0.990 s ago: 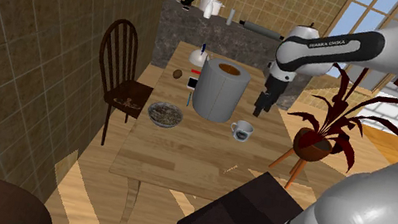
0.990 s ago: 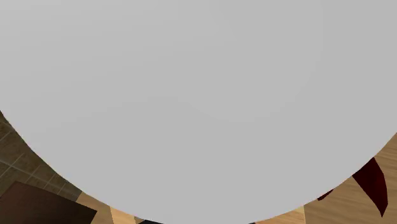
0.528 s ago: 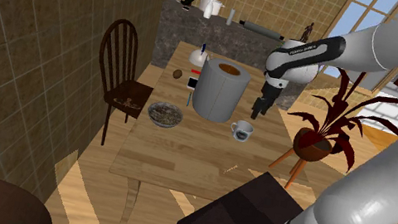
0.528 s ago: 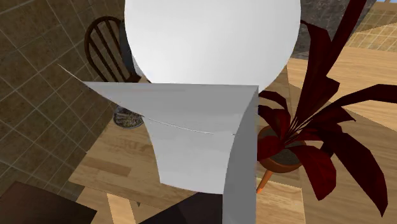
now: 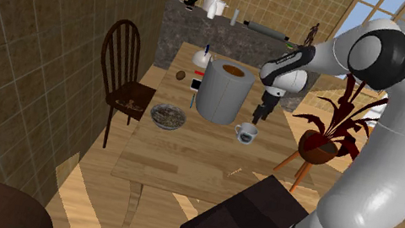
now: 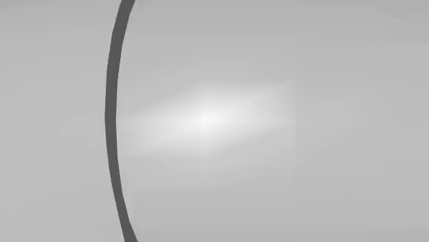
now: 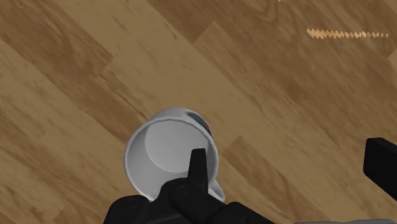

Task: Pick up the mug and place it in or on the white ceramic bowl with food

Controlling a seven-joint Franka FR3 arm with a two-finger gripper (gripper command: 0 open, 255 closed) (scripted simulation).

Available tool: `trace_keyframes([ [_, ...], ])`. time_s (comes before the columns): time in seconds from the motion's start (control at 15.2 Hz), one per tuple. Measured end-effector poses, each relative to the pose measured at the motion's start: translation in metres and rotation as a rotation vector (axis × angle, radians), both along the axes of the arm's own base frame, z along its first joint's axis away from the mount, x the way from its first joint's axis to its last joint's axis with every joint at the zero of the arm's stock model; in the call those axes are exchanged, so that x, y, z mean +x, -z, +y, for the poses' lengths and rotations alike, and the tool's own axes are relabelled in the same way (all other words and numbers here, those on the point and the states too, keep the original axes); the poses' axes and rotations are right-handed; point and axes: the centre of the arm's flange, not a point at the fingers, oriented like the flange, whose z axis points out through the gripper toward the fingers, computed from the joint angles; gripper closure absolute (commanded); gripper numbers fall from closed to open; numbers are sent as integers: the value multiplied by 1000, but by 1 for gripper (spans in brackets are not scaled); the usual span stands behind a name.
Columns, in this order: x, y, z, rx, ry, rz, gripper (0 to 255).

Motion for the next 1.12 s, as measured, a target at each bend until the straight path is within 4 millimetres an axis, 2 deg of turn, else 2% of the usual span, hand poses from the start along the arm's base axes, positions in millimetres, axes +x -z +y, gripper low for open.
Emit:
trace_keyframes([
  [0.86, 60, 105, -121, 3, 13, 4, 0],
  [1.12, 61, 126, -124, 4, 13, 4, 0],
])
